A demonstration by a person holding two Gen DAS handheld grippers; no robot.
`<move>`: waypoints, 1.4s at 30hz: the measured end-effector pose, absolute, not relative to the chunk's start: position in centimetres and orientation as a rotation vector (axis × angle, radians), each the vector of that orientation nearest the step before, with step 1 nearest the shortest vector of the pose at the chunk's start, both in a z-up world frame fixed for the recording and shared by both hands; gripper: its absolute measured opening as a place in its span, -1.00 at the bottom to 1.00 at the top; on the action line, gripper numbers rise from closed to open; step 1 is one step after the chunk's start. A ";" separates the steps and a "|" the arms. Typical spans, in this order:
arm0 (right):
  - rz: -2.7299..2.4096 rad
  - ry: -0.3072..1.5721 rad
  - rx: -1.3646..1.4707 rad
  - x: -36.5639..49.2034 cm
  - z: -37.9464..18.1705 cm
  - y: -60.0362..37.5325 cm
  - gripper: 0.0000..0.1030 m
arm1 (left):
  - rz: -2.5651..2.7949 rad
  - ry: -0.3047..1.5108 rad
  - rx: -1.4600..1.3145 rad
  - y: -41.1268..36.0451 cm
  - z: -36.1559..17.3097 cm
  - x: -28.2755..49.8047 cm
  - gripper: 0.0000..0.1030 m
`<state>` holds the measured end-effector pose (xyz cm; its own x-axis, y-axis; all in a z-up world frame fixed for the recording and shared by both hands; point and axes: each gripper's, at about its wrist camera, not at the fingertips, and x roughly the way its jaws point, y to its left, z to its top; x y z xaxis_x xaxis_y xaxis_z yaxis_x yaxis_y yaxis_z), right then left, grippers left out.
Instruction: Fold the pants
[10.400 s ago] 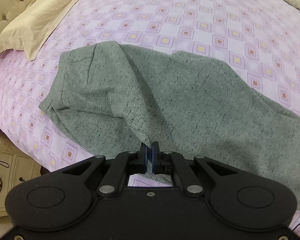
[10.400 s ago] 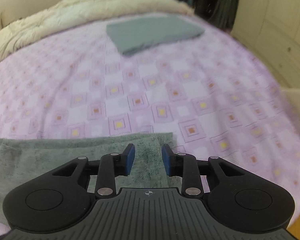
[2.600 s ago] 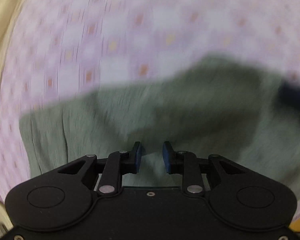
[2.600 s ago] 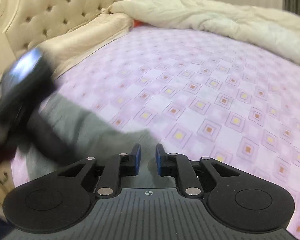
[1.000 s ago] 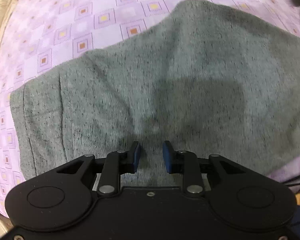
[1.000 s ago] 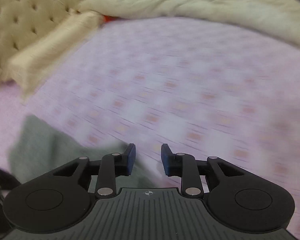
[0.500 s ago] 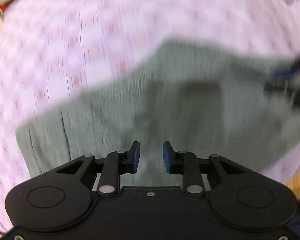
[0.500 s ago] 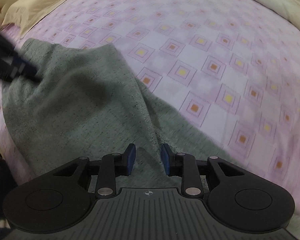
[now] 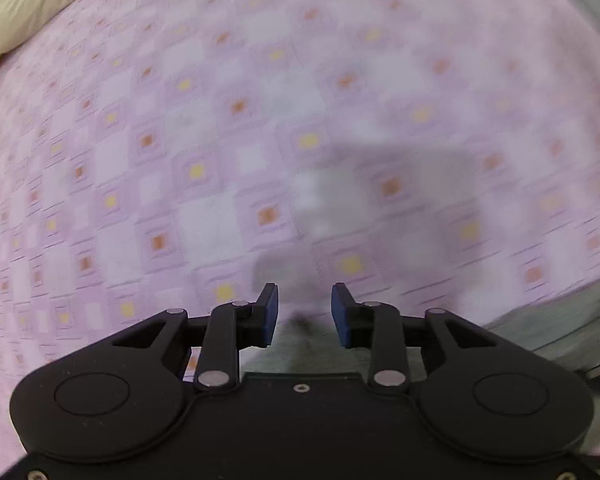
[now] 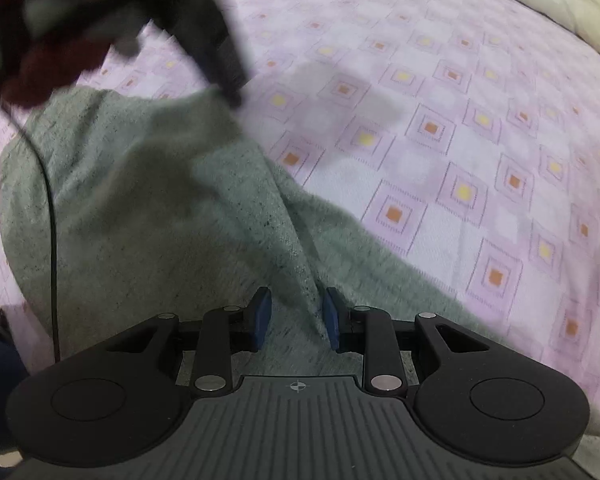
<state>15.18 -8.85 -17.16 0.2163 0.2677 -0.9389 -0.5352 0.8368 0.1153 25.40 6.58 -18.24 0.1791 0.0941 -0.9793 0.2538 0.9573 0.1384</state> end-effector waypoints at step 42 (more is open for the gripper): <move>-0.128 1.300 -0.086 5.9 -17.8 -15.1 -0.45 | -0.151 1.254 0.301 11.9 -16.7 12.8 0.21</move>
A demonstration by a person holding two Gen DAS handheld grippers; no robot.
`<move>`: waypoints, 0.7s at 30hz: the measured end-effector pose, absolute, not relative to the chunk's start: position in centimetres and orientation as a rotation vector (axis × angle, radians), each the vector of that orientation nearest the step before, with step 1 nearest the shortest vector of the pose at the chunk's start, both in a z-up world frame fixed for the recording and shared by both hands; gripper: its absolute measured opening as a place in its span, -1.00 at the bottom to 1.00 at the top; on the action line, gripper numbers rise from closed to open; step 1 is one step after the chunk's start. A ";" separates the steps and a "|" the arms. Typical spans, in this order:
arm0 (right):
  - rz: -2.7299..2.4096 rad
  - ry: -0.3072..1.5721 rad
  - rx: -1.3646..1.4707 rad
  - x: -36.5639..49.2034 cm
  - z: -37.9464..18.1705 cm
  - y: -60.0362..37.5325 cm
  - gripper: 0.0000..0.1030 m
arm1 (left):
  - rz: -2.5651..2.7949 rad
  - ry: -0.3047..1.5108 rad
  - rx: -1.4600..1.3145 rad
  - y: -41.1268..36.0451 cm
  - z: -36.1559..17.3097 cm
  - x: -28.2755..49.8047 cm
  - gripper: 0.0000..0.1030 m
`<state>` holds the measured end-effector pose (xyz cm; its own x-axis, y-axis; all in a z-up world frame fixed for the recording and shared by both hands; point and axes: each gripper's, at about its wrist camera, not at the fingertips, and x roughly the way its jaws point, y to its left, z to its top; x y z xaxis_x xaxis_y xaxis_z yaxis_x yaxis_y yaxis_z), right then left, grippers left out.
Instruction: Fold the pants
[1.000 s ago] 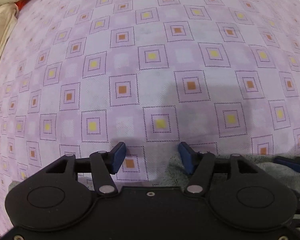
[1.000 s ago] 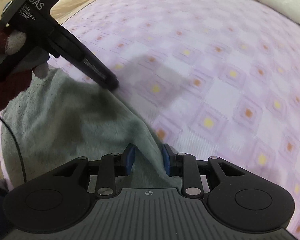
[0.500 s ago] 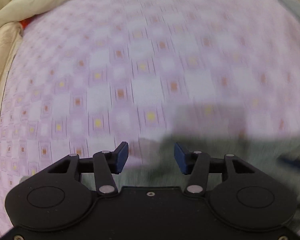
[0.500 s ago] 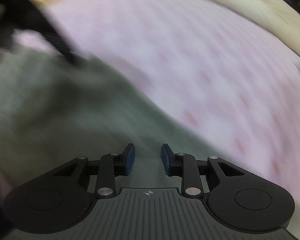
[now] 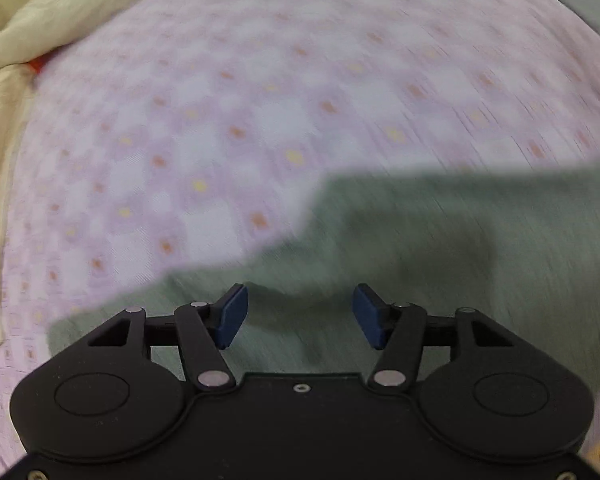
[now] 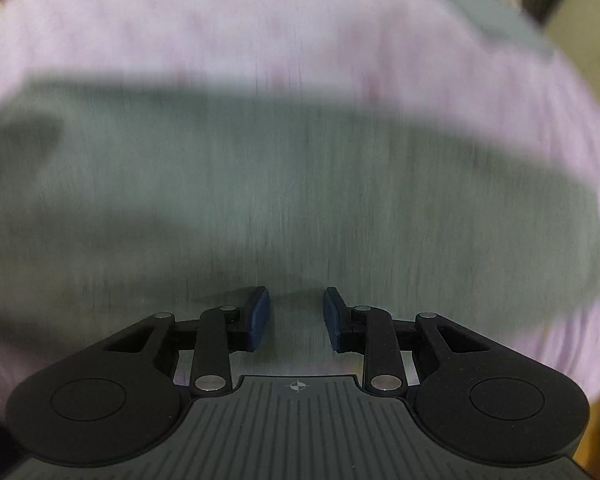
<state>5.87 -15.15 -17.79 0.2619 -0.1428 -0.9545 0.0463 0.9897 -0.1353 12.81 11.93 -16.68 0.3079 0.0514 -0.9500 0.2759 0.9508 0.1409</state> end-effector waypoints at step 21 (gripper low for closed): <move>-0.628 0.979 0.346 -1.0 -11.9 -35.2 -0.39 | -0.056 1.310 0.276 10.1 -17.5 9.9 0.24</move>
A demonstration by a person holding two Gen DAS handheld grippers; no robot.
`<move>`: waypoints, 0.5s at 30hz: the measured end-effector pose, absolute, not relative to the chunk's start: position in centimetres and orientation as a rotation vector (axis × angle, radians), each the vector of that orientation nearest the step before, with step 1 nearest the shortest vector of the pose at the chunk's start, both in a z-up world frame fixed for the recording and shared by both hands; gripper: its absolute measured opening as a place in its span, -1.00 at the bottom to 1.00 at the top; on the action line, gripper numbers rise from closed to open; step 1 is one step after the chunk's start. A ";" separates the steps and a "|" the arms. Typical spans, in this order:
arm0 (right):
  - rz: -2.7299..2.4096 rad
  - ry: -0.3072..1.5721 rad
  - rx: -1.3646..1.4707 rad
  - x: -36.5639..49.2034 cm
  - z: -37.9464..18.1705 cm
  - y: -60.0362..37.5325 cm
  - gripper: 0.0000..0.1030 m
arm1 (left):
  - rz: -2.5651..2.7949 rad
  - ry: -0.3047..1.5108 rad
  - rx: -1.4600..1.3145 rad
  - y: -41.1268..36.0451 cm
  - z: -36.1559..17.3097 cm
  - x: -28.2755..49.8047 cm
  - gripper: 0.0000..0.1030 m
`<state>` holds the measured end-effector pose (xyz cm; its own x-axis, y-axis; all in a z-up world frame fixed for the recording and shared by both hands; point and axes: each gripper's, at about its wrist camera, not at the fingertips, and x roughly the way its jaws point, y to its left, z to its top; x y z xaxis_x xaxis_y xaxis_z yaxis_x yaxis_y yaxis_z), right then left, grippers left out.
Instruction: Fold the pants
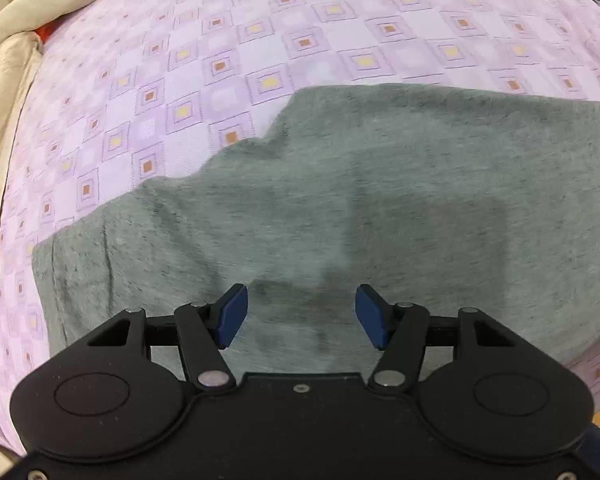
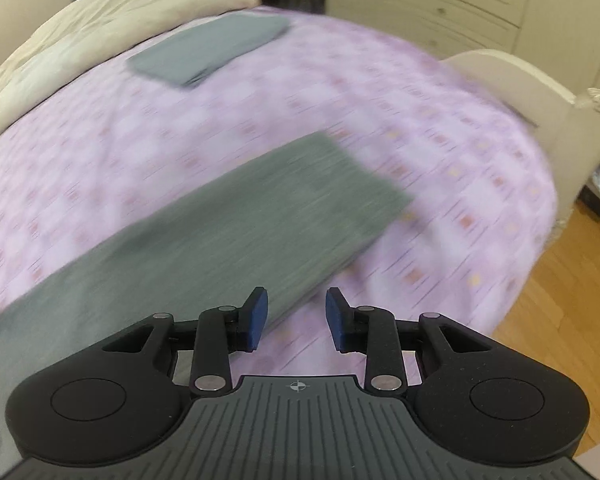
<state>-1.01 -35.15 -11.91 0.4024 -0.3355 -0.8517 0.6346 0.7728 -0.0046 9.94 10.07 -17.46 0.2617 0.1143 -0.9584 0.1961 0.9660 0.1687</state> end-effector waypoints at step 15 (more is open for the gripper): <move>-0.258 0.971 0.119 5.6 -13.0 -46.3 -0.04 | -0.046 1.330 0.227 -9.1 -17.8 8.4 0.24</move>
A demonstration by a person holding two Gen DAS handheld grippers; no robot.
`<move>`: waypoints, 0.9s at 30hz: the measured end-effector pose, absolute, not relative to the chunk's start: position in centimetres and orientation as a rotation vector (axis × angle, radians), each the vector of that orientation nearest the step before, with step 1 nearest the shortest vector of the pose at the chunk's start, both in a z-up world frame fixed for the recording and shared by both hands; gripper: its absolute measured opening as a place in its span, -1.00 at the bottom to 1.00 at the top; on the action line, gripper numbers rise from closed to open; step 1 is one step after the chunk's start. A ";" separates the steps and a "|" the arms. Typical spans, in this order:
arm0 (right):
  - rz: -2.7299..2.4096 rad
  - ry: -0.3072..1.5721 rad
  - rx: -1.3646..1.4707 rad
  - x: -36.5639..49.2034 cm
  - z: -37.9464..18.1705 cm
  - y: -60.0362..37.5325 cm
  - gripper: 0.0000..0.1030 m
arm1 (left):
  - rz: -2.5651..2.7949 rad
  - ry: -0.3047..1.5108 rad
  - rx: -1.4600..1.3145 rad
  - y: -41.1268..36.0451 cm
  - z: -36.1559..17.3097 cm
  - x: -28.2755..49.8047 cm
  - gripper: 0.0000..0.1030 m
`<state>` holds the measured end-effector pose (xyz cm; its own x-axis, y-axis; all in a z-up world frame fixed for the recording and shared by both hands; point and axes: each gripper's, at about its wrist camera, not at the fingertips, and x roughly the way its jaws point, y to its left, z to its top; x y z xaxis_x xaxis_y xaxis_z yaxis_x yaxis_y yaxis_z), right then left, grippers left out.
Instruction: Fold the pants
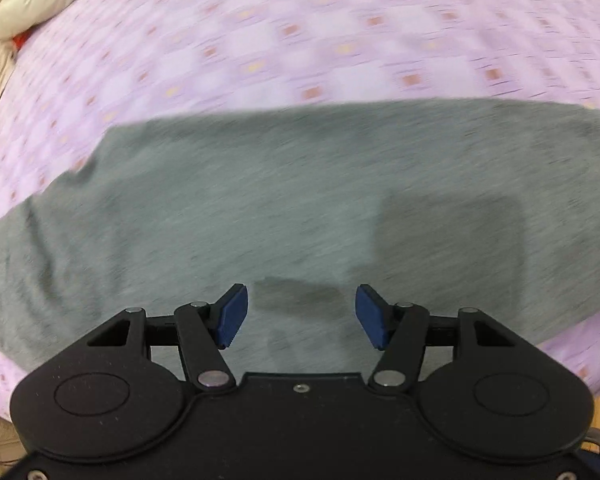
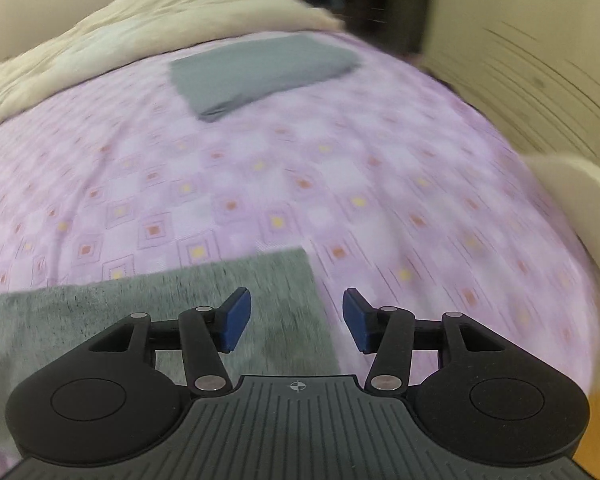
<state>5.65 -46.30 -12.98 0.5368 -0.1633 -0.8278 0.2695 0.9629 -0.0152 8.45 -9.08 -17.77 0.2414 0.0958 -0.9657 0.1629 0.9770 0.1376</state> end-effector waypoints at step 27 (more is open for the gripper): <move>0.249 0.994 -0.013 1.1 -12.8 -46.3 -0.96 | 0.068 1.314 0.026 -11.9 -14.6 11.7 0.15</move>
